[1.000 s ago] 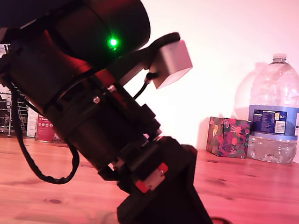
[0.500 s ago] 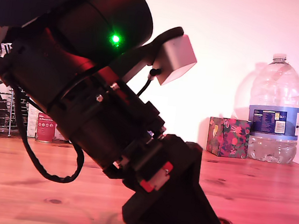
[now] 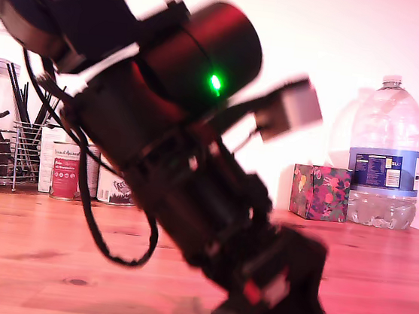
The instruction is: Pick up the coffee capsules from the table one by one and drop them inside the nearest coffee cup
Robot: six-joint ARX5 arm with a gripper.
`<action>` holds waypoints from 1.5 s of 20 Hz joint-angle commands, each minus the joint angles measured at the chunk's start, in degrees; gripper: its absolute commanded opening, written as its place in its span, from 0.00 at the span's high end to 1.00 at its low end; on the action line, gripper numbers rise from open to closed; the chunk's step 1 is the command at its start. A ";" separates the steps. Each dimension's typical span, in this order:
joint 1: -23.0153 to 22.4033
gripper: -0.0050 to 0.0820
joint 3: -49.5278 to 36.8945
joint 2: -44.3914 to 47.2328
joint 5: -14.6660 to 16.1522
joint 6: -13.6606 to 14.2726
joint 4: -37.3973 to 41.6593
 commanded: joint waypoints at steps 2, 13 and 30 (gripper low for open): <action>-0.24 0.33 0.00 1.46 0.02 0.33 -0.48; -0.20 0.79 0.00 1.46 0.09 1.01 -0.09; 9.57 0.80 0.07 -7.26 -2.27 -7.89 4.92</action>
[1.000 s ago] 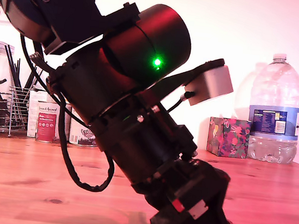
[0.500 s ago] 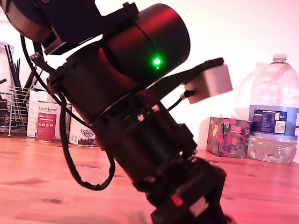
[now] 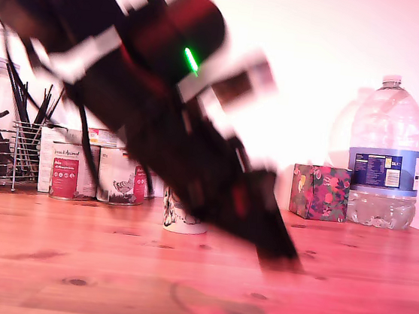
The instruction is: Pick up the coffee capsules from the table one by one and drop them inside the nearest coffee cup
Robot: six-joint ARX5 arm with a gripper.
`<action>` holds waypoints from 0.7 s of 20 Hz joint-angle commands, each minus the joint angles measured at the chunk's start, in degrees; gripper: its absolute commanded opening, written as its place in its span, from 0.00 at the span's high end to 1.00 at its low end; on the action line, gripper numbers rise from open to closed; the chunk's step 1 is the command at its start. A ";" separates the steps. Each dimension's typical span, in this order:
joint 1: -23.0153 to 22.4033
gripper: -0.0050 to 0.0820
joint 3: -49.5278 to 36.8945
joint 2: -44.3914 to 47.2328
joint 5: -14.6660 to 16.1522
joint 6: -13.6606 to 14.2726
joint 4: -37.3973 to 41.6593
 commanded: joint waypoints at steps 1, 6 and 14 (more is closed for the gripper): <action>1.68 0.80 -0.17 -2.62 -0.44 -0.44 0.66; 9.03 0.80 -0.17 -8.15 -1.11 -1.57 -0.24; 21.09 0.80 -0.17 -12.63 -2.38 -2.78 -1.46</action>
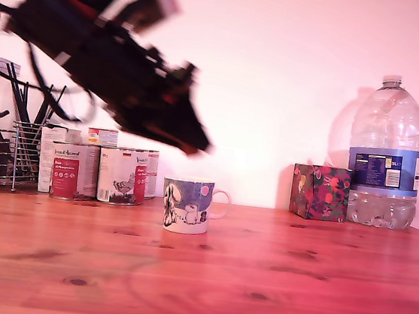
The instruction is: Pick up the coffee capsules from the table one by one and drop them inside the nearest coffee cup
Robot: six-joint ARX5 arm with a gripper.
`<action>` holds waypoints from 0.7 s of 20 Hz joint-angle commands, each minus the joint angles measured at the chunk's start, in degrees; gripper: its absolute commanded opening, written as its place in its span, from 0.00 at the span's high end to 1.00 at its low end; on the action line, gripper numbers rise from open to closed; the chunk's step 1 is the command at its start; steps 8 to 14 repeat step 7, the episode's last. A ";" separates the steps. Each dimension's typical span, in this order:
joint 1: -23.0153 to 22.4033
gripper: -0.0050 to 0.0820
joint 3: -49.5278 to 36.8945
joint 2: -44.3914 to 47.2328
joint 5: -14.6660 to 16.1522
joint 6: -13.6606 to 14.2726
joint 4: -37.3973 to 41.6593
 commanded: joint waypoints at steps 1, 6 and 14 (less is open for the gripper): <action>1.01 0.80 -0.20 0.57 -0.04 -1.18 -0.13; 2.43 0.80 -0.20 0.57 -0.02 -1.14 0.44; 2.43 0.80 -0.20 0.57 -0.02 -1.14 0.44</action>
